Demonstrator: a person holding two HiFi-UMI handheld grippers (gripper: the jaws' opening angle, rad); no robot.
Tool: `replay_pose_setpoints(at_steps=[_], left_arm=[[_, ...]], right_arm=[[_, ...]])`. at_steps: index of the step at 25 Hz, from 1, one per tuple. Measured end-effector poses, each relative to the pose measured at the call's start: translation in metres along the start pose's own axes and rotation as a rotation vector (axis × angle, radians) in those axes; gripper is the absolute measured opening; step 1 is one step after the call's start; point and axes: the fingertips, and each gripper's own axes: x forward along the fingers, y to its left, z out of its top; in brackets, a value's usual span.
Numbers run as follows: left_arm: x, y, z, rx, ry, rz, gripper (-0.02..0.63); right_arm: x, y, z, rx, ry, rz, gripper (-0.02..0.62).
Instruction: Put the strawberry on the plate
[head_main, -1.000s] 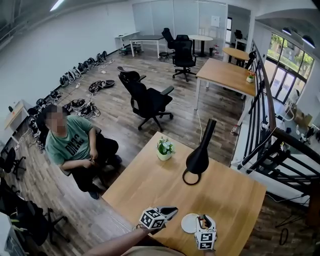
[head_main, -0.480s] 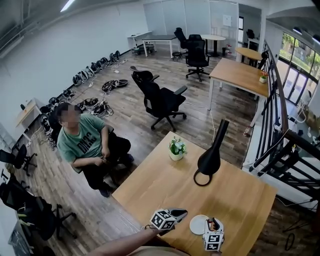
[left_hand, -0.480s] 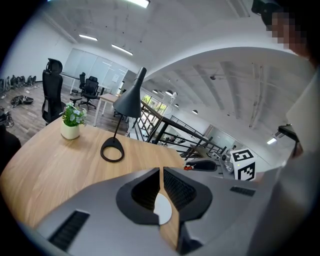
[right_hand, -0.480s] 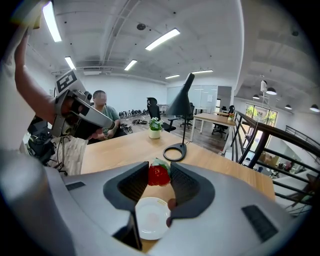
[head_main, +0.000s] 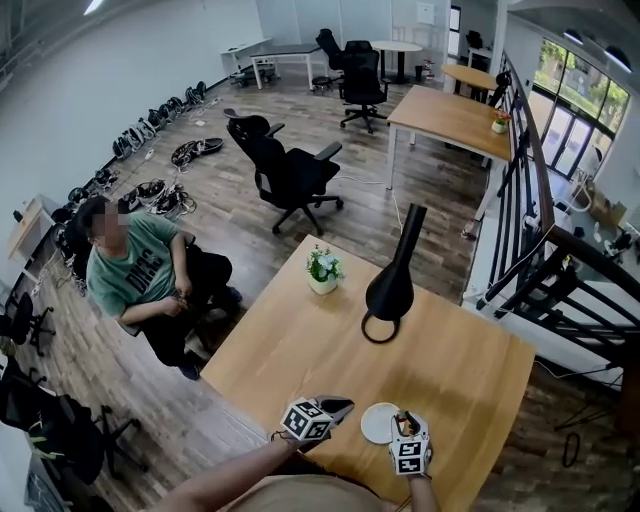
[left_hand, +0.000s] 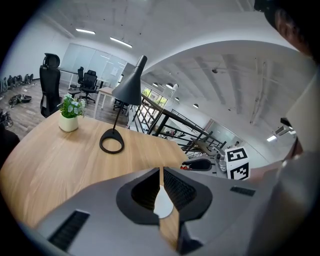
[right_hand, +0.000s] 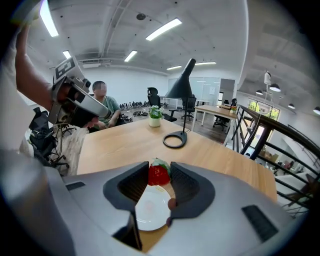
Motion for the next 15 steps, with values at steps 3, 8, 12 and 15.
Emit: replay_pose_setpoints(at_steps=[3,8,12,15], left_arm=[[0.006,-0.003,-0.006,-0.004,0.02,-0.008,0.006],[0.011,0.001,-0.016,-0.008,0.043,-0.009,0.006],[0.013,0.001,-0.021,-0.017,0.052,-0.004,0.006],[0.014,0.002,-0.026,-0.023,0.066,-0.001,0.006]], right_arm=[[0.006,-0.003,-0.021,-0.011,0.056,-0.002,0.14],[0.023,0.002,-0.049,-0.009,0.129,0.021,0.14],[0.04,0.009,-0.077,-0.001,0.18,0.058,0.14],[0.052,0.012,-0.094,0.006,0.221,0.076,0.14]])
